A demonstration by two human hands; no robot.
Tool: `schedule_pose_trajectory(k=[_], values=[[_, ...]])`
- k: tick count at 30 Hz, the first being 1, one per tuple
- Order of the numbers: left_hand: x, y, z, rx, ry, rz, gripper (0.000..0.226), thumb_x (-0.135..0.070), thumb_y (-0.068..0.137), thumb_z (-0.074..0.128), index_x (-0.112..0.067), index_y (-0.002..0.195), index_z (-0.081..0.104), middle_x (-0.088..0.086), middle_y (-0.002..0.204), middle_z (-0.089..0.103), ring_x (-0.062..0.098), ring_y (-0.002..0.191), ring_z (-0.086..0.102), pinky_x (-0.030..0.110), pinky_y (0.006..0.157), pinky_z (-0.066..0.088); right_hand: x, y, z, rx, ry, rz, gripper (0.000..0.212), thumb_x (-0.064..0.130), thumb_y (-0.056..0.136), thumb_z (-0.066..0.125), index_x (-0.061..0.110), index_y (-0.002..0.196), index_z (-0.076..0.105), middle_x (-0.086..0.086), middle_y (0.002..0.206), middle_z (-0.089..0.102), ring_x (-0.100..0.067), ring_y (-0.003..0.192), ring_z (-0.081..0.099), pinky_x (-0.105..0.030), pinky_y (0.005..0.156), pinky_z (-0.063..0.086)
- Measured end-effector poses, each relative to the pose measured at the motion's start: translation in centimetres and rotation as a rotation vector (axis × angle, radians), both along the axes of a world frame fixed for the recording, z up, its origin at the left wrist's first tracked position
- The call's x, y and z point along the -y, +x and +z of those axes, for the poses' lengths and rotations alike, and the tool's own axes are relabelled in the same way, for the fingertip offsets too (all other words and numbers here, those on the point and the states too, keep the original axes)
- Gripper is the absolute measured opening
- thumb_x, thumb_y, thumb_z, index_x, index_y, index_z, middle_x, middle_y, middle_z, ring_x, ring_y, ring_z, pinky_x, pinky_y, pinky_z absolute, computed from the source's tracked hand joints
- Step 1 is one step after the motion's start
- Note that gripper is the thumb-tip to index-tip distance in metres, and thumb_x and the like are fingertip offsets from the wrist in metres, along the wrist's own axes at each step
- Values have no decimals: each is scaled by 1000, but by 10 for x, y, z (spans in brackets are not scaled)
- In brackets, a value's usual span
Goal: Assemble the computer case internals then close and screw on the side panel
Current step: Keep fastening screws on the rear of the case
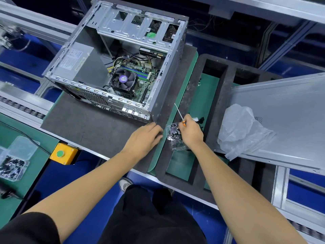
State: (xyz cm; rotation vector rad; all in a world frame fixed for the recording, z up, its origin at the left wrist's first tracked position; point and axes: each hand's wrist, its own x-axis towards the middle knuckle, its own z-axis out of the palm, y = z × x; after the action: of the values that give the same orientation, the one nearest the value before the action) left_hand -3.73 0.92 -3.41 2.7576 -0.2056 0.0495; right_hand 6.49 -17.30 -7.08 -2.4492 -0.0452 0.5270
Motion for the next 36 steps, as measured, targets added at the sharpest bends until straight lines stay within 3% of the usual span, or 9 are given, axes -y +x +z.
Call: schedule_pose_trajectory(k=[5,10,22,30,36], values=[[20,11,-1,-87,-53,58,14,-34,99,62,-24,109,64,-6,95,61,21,81,65,33,60,47,1,-1,0,13,16,9,20,24,100,49,18,85,36,5,66,45,-21,61,42,-36,55,29],[23,20,-2,-195,-30,69,19,-37,99,61,-25,113,65,-5,101,59,24,86,66,36,66,50,1,-1,1,19,7,13,21,25,100,49,18,85,36,5,66,46,-20,60,42,-34,53,28],[33,32,4,-270,88,64,13,-29,97,61,-22,102,70,-1,100,59,27,88,67,38,71,53,-1,-1,1,26,-12,24,19,23,100,49,16,87,37,3,66,47,-26,65,47,-35,55,31],[36,34,-1,-219,130,10,14,-26,100,53,-15,104,61,1,104,59,23,90,64,33,70,47,0,0,-1,31,-10,16,21,24,100,49,18,84,36,4,66,47,-21,61,45,-34,52,28],[10,14,3,-36,89,25,13,-27,100,60,-14,97,62,-1,93,61,22,73,63,35,52,46,-4,4,0,-17,33,-72,23,27,98,49,21,80,37,4,65,52,-21,59,47,-34,54,32]])
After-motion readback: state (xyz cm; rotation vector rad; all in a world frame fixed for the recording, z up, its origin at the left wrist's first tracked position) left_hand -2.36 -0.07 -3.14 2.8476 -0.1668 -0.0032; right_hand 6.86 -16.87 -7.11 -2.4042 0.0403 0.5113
